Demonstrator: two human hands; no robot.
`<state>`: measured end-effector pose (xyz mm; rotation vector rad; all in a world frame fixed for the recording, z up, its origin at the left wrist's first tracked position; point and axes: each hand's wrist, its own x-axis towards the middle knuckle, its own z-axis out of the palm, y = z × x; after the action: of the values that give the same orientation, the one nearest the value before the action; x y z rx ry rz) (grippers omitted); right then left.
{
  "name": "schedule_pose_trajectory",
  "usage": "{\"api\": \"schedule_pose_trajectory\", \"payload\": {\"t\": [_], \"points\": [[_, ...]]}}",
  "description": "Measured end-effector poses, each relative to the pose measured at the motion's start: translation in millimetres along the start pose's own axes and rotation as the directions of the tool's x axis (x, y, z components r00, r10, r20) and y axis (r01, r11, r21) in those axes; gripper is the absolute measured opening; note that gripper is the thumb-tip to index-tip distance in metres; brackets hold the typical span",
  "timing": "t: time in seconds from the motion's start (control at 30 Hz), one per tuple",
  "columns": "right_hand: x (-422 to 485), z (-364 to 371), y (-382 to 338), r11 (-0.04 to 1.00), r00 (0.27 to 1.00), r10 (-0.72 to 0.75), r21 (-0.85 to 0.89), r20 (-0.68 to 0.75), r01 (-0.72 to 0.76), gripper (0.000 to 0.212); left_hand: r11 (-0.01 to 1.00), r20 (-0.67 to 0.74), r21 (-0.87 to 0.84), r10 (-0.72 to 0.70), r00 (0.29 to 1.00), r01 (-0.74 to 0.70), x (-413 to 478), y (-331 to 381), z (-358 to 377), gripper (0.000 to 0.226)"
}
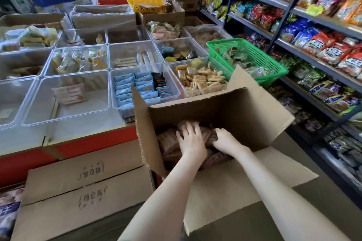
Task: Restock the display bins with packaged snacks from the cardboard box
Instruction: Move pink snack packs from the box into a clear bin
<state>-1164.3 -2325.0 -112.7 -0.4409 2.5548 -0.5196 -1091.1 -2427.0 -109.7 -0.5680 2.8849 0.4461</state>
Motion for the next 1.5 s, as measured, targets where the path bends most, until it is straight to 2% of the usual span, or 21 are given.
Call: {"api": "schedule_pose_trajectory", "payload": {"t": [0.13,0.2,0.27,0.37,0.4,0.5,0.6,0.67,0.77,0.83,0.93,1.03,1.13,1.2,1.27,1.3,1.33,1.4,1.43,1.5], "points": [[52.7,9.8,16.9,0.998,0.998,0.036,0.045,0.05,-0.038,0.04,0.998,0.134,0.004,-0.056,0.989,0.056,42.9,5.2,30.1,0.082],[83.7,13.1,23.1,0.995,0.994,0.073,0.067,0.084,-0.078,0.044,0.997,0.154,-0.009,-0.075,0.985,0.077,66.8,-1.0,44.7,0.08],[112.6,18.7,28.9,0.992,0.992,0.083,0.092,0.09,-0.091,0.044,0.993,0.167,-0.05,-0.093,0.982,0.103,88.2,-10.4,59.3,0.081],[139.0,32.4,32.8,0.995,0.991,0.023,0.095,0.132,-0.035,0.046,0.978,0.207,-0.135,-0.132,0.97,0.162,107.6,-23.1,76.8,0.085],[145.5,37.3,31.1,0.985,0.989,0.036,0.161,0.141,-0.059,0.049,0.969,0.214,-0.17,-0.143,0.966,0.181,111.5,-26.1,82.3,0.081],[167.7,49.2,27.5,0.889,0.986,0.137,0.429,0.092,-0.163,0.04,0.952,0.219,-0.238,-0.142,0.965,0.194,119.6,-32.5,94.3,0.075],[183.2,52.8,22.7,0.723,0.951,0.303,0.634,0.064,-0.273,0.045,0.962,0.202,-0.213,-0.128,0.971,0.171,120.6,-34.9,100.8,0.084],[184.5,52.7,19.0,0.664,0.937,0.343,0.69,0.062,-0.288,0.041,0.968,0.188,-0.196,-0.122,0.975,0.159,118.9,-35.6,102.4,0.09],[189.0,62.2,19.1,0.635,0.934,0.339,0.706,0.109,-0.313,0.019,0.963,0.18,-0.22,-0.118,0.977,0.157,116.0,-33.7,102.2,0.09],[191.2,67.6,19.9,0.542,0.928,0.334,0.772,0.164,-0.332,0.014,0.958,0.186,-0.235,-0.119,0.975,0.162,112.5,-30.5,102.0,0.087],[177.6,63.5,20.0,0.465,0.933,0.307,0.825,0.189,-0.32,0.02,0.951,0.172,-0.264,-0.12,0.978,0.163,102.3,-25.4,102.8,0.082],[154.1,52.8,22.8,0.444,0.957,0.259,0.864,0.13,-0.237,0.031,0.937,0.159,-0.311,-0.115,0.981,0.16,87.6,-15.8,98.5,0.069],[133.7,42.7,28.7,0.416,0.973,0.219,0.895,0.075,-0.163,0.022,0.924,0.139,-0.352,-0.104,0.985,0.147,71.3,-1.9,89.0,0.059],[117.5,31.0,29.6,0.427,0.984,0.177,0.898,0.029,-0.103,0.02,0.957,0.16,-0.27,-0.067,0.985,0.109,63.4,5.2,81.4,0.059],[99.8,18.1,30.2,0.486,0.991,0.112,0.874,-0.066,0.003,0.022,0.99,0.218,-0.124,-0.043,0.975,0.071,53.7,11.7,68.0,0.061],[90.5,11.7,29.7,0.513,0.99,0.065,0.855,-0.125,0.074,0.023,0.991,0.217,-0.108,-0.052,0.975,0.077,48.7,14.8,60.1,0.06],[81.0,4.6,28.9,0.537,0.983,0.014,0.831,-0.183,0.147,0.023,0.985,0.182,-0.141,-0.069,0.981,0.095,42.9,17.4,51.4,0.058],[60.9,-11.9,26.3,0.576,0.957,-0.102,0.768,-0.273,0.28,0.022,0.952,0.014,-0.278,-0.127,0.992,0.126,29.7,18.8,29.8,0.048],[50.9,-21.8,24.5,0.571,0.941,-0.154,0.75,-0.302,0.334,0.022,0.926,-0.082,-0.355,-0.166,0.983,0.126,23.9,17.6,16.8,0.041],[32.6,-44.4,19.3,0.509,0.913,-0.228,0.758,-0.339,0.408,0.025,0.856,-0.188,-0.5,-0.255,0.948,0.131,15.0,10.5,-10.8,0.033]]}}
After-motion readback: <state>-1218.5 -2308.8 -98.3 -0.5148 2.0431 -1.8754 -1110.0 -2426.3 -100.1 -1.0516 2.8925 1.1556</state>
